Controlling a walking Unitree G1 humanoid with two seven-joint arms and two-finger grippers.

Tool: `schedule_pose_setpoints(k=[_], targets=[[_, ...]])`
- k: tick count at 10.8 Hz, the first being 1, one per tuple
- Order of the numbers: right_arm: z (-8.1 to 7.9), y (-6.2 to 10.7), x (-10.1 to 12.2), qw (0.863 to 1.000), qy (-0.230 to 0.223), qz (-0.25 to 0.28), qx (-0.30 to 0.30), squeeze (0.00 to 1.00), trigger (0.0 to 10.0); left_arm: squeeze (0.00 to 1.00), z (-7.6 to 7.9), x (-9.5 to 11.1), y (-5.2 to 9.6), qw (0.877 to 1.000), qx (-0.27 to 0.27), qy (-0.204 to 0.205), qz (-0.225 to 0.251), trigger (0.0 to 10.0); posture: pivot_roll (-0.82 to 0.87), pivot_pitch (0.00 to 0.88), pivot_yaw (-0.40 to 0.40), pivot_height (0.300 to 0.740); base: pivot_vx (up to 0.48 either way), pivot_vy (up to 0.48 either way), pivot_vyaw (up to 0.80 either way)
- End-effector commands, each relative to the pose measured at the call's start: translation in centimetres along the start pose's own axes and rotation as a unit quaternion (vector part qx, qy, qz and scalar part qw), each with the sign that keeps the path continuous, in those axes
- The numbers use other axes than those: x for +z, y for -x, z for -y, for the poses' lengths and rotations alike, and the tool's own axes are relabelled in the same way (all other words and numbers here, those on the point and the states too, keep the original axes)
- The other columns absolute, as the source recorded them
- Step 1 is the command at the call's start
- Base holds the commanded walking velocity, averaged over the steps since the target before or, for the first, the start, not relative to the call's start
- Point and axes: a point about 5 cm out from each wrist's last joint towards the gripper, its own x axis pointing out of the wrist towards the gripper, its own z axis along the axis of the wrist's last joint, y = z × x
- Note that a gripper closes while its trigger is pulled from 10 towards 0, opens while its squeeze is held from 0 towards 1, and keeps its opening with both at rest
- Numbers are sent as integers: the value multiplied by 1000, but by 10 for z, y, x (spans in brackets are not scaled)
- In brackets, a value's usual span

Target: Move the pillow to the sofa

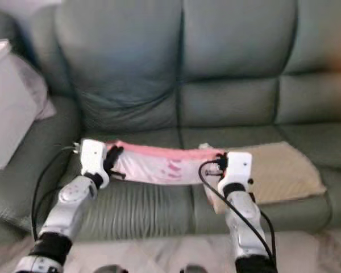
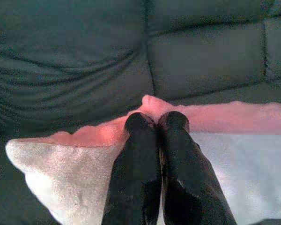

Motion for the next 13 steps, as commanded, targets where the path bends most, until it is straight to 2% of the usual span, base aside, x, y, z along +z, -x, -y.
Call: schedule_pose_setpoints(k=[1,2,3,5,9,13], targets=[[-14,-3,5,1000,-6,11,19,0,10000,0,-15,4,4,1000,22,-9,6,10000,-36,0,1,740,0,446,0],[-14,-4,5,1000,-6,10,21,0,10000,0,-15,5,4,1000,21,-6,10,10000,-34,0,0,740,0,450,0],[-15,-4,4,1000,-6,9,22,0,10000,0,-11,9,5,999,11,-18,27,10000,-31,0,-1,740,0,0,0],[-15,-4,4,1000,-6,7,24,0,10000,0,-11,7,5,1000,17,-13,22,10000,-31,0,-2,740,0,0,0],[-17,-4,3,1000,-5,7,26,0,10000,0,-12,8,6,1000,14,-15,21,10000,-27,0,-3,740,0,480,0],[-16,-3,2,1000,-5,6,24,0,10000,0,-9,9,7,999,18,-11,29,10000,-26,0,-2,740,0,0,0]])
